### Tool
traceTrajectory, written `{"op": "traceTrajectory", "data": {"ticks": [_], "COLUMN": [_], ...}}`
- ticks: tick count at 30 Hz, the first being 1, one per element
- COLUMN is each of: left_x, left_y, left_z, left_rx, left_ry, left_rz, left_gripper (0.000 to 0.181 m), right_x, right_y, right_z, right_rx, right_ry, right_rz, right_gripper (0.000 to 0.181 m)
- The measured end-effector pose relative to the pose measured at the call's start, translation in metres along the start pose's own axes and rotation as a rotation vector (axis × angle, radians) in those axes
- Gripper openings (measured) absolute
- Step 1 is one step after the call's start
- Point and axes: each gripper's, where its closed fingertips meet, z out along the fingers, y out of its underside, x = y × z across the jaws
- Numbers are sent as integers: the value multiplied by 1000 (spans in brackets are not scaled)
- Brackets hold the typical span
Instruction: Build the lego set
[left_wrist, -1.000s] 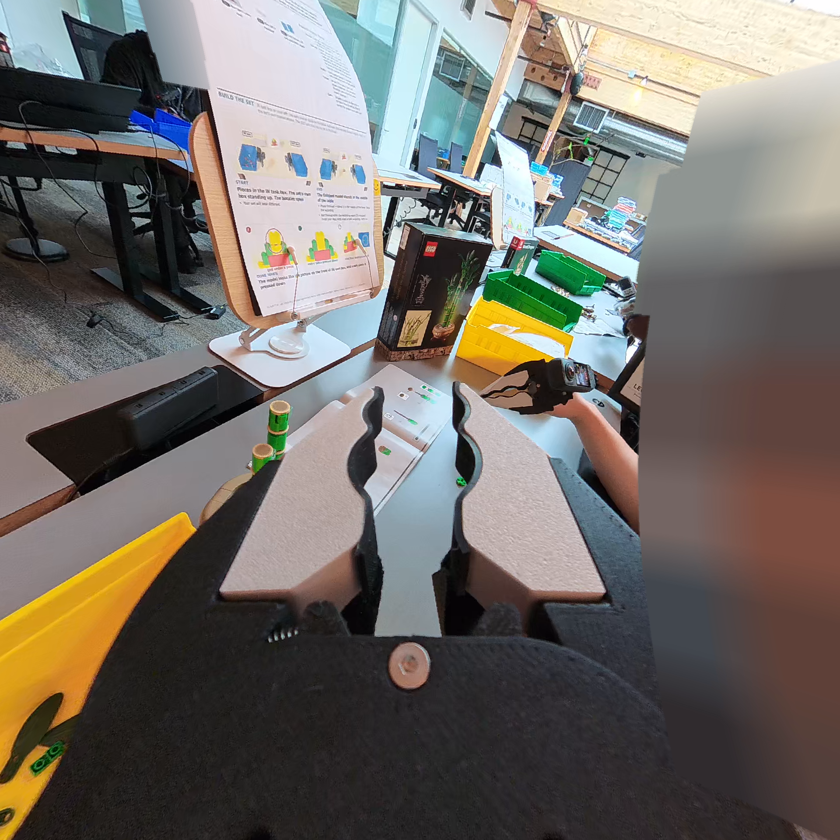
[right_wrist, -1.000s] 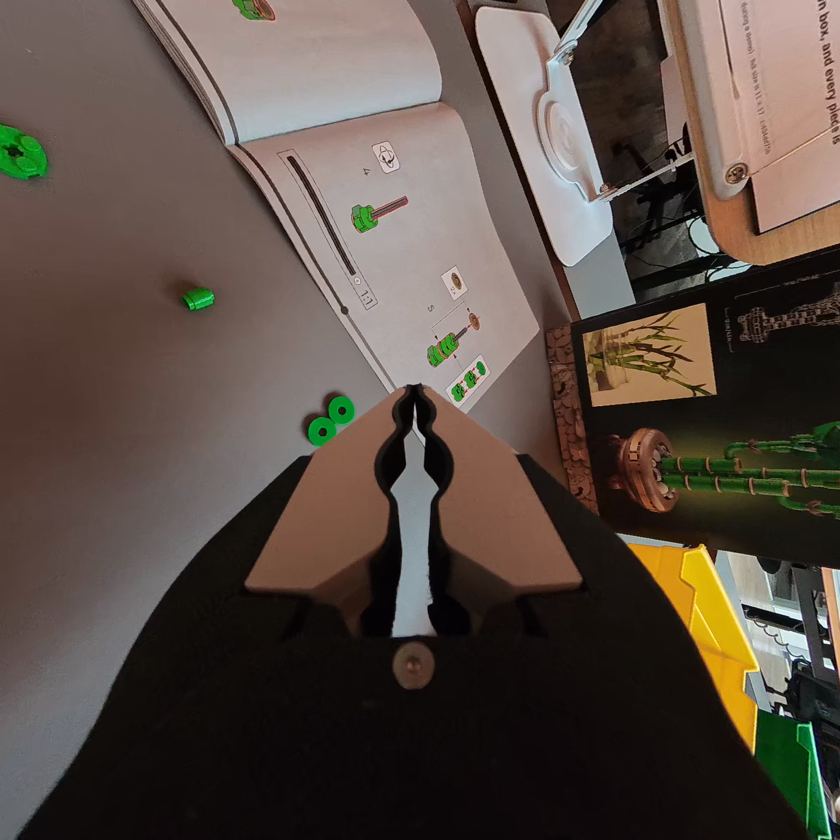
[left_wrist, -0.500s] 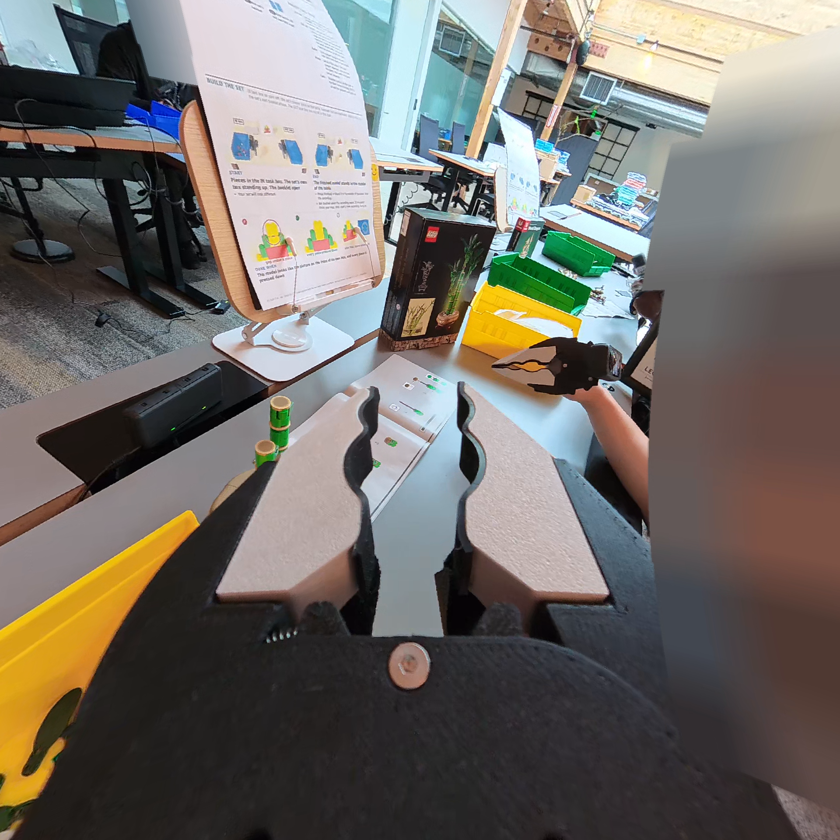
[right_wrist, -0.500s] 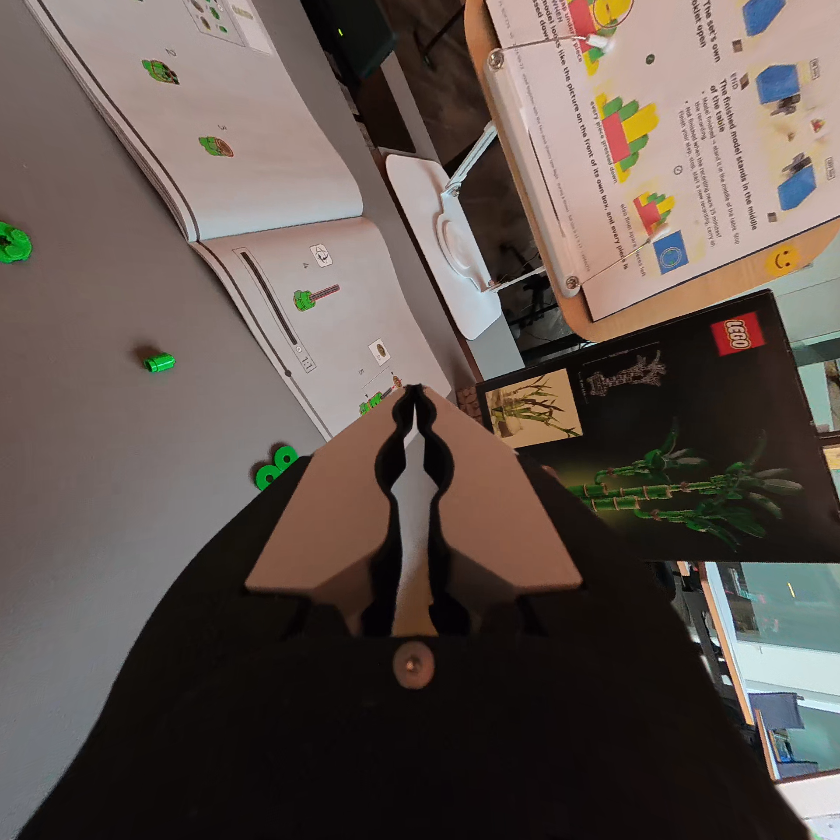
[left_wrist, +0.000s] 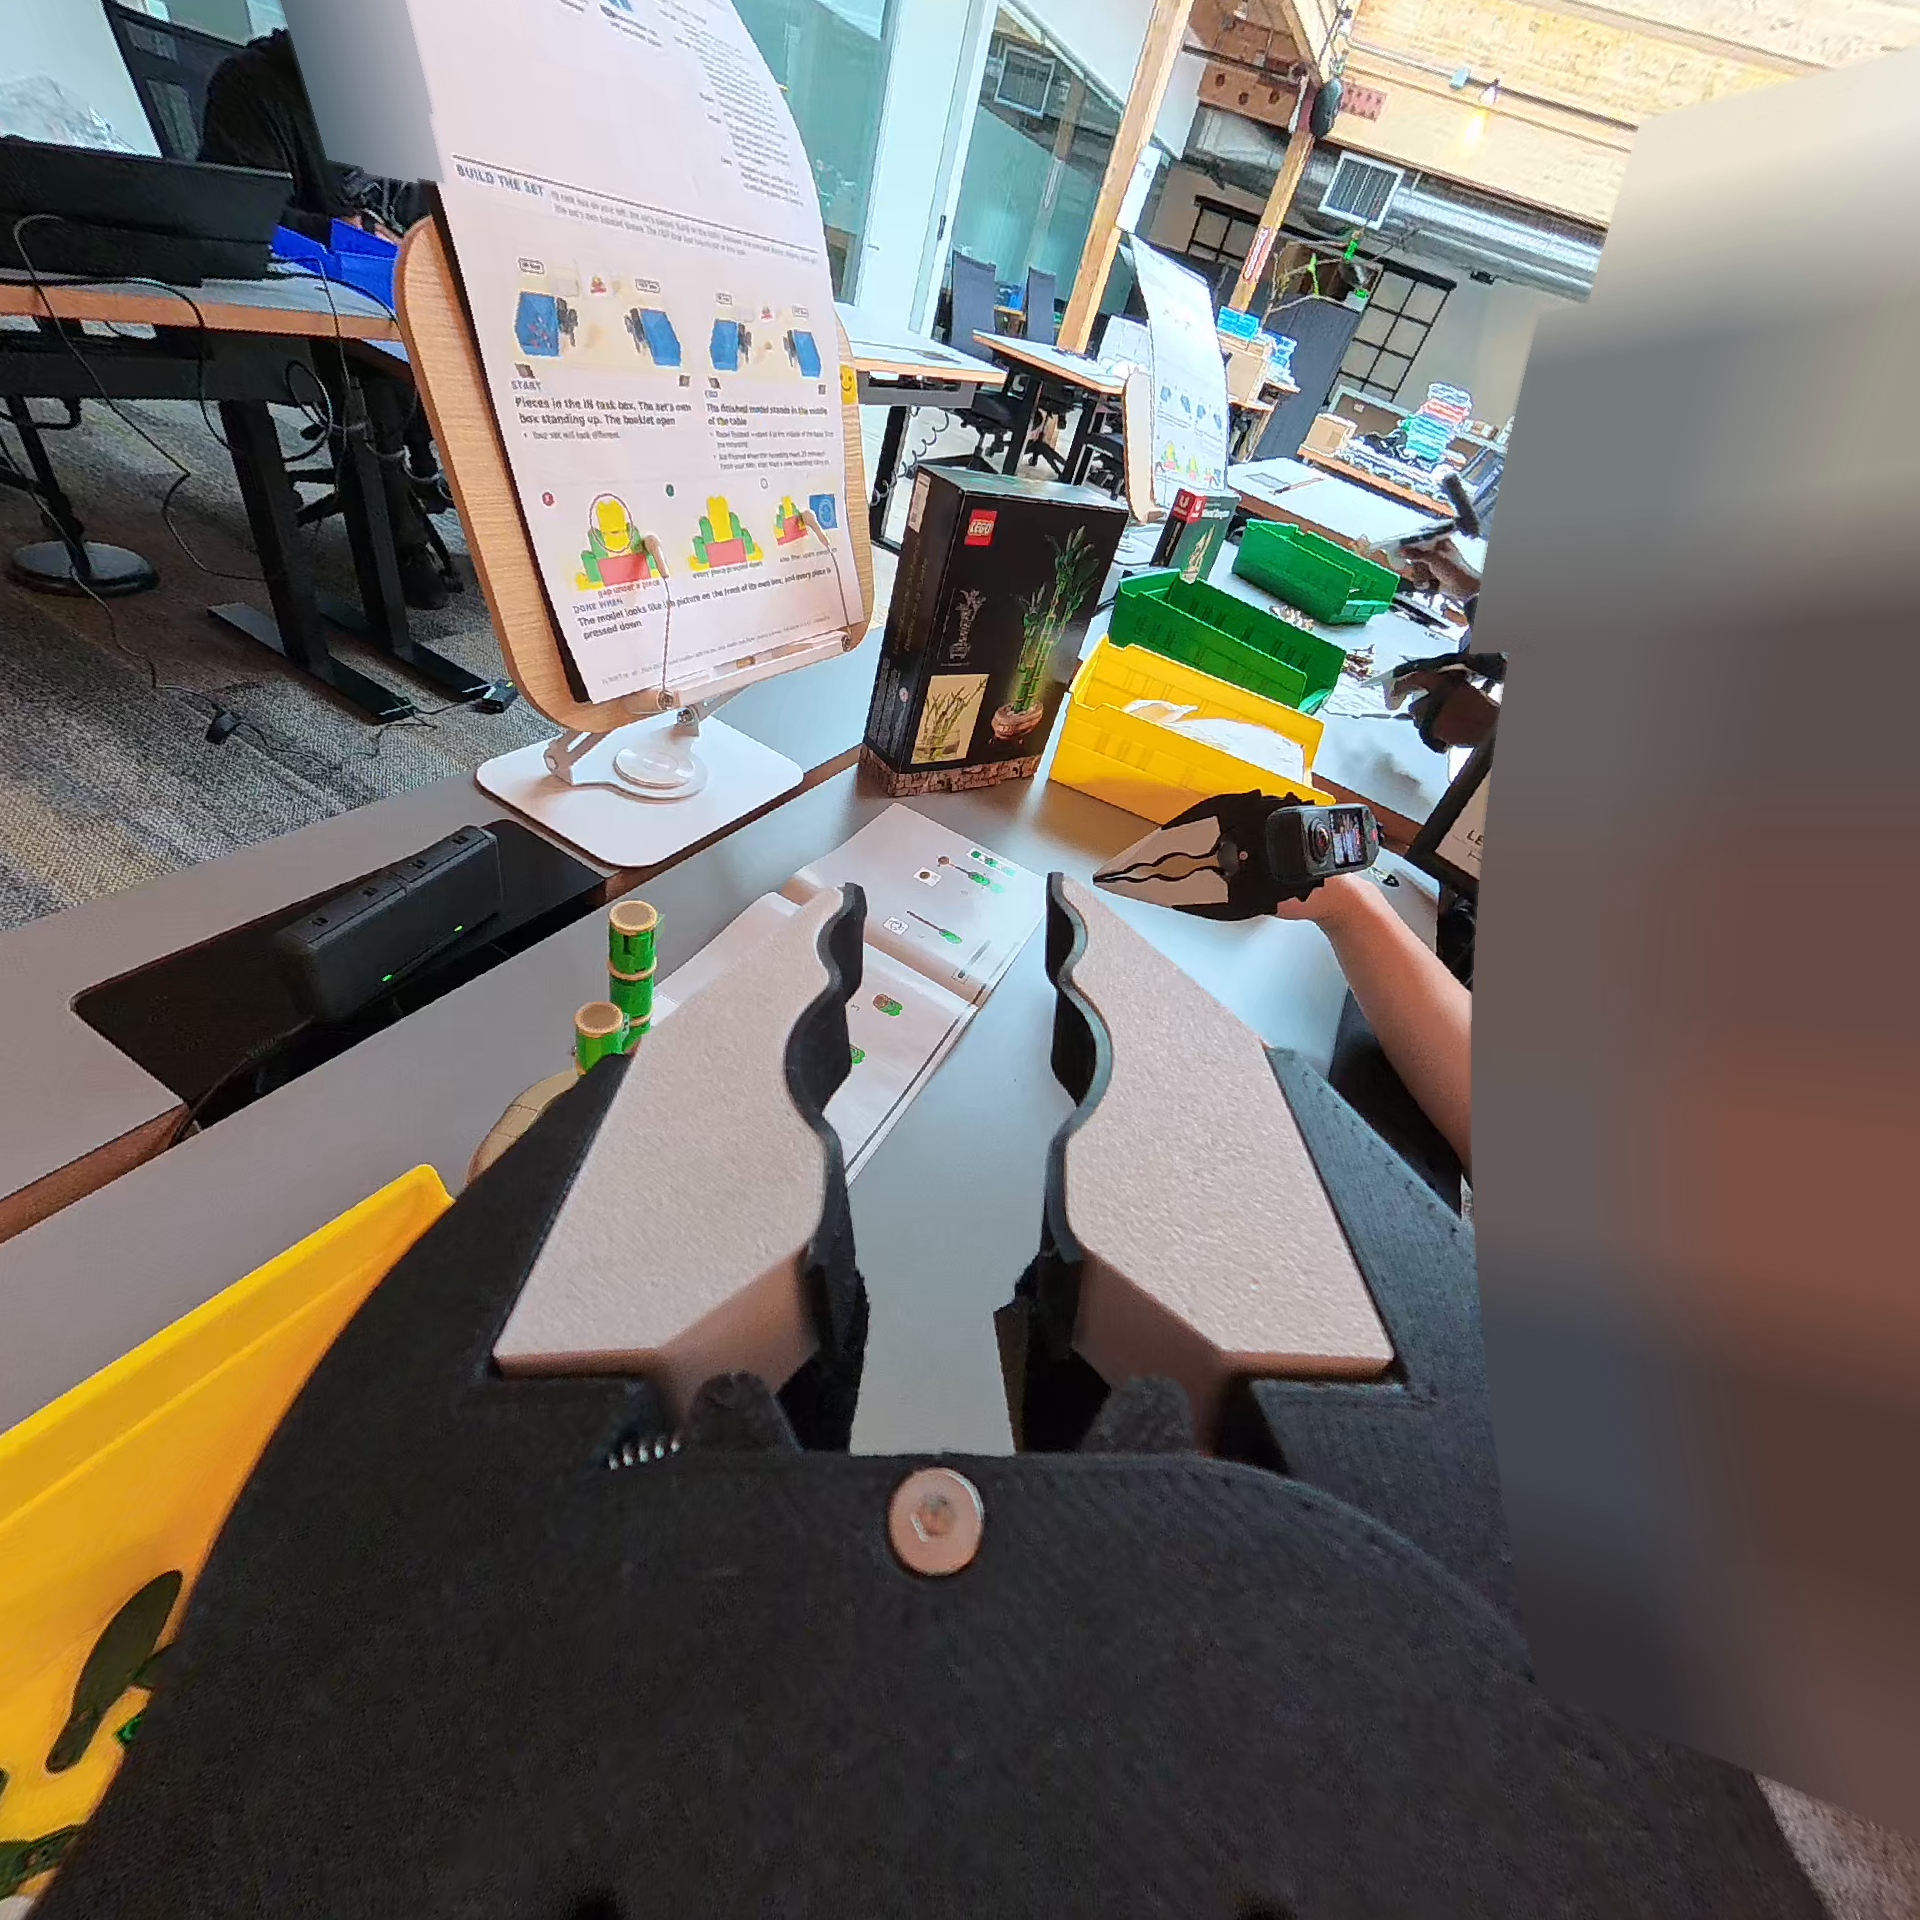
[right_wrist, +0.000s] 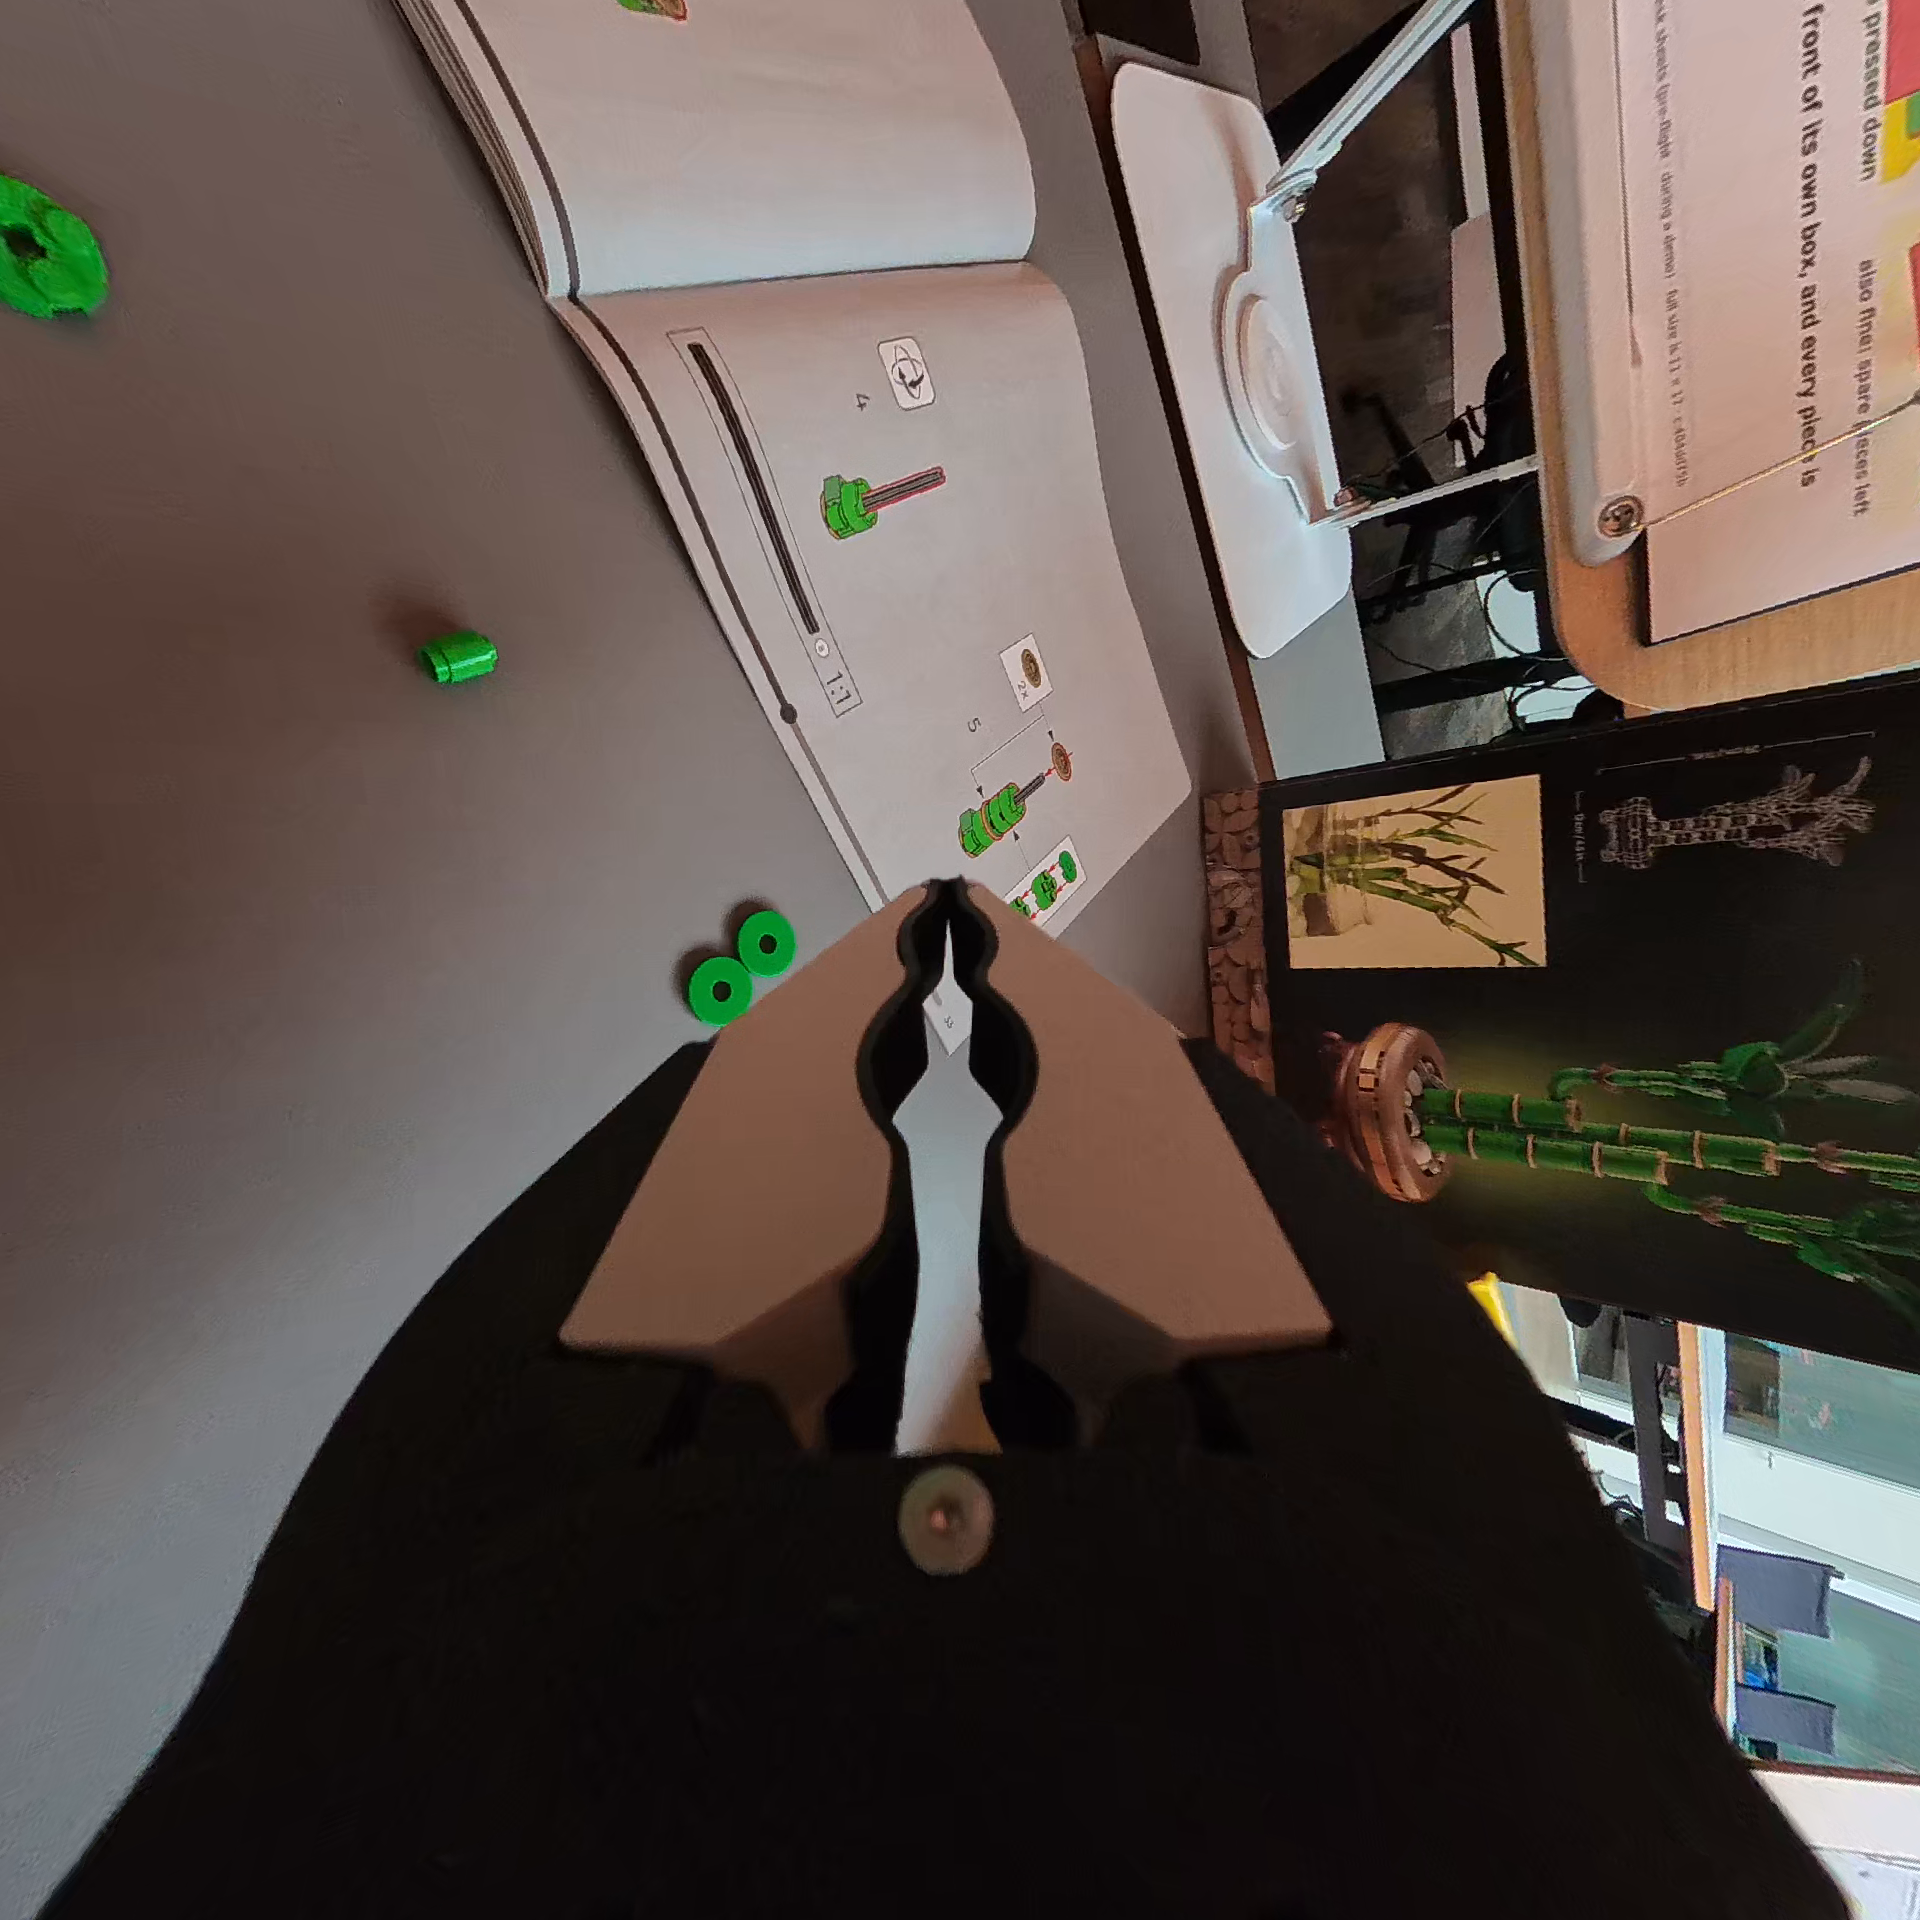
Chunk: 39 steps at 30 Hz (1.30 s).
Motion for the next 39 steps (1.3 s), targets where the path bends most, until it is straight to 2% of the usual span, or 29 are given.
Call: {"op": "traceTrajectory", "data": {"ticks": [1, 11, 18, 22, 30, 34, 39], "left_x": [0, 1, 1, 1, 1, 2, 2], "left_y": [0, 1, 3, 4, 6, 7, 7], "left_z": [0, 1, 3, 4, 4, 3, 4], "left_rx": [-1, -4, -20, -23, -30, -33, -34], "left_ry": [0, 8, 10, 10, 8, 12, 12], "left_rz": [1, -7, -3, -3, -1, -5, 0], "left_gripper": [34, 34, 34, 34, 34, 34, 34], "right_x": [-1, 7, -2, 0, -6, -20, -8], "right_y": [1, -9, -11, -7, -16, -1, 1], "right_z": [1, -11, -34, -40, -22, -1, -23], "right_rx": [-6, 89, 184, 204, 197, 33, 56], "right_ry": [-4, 1, -150, -164, -145, -146, -146], "right_rz": [-1, 69, 196, 243, 195, 78, 144], "right_gripper": [0, 0, 0, 0, 0, 0, 0]}}
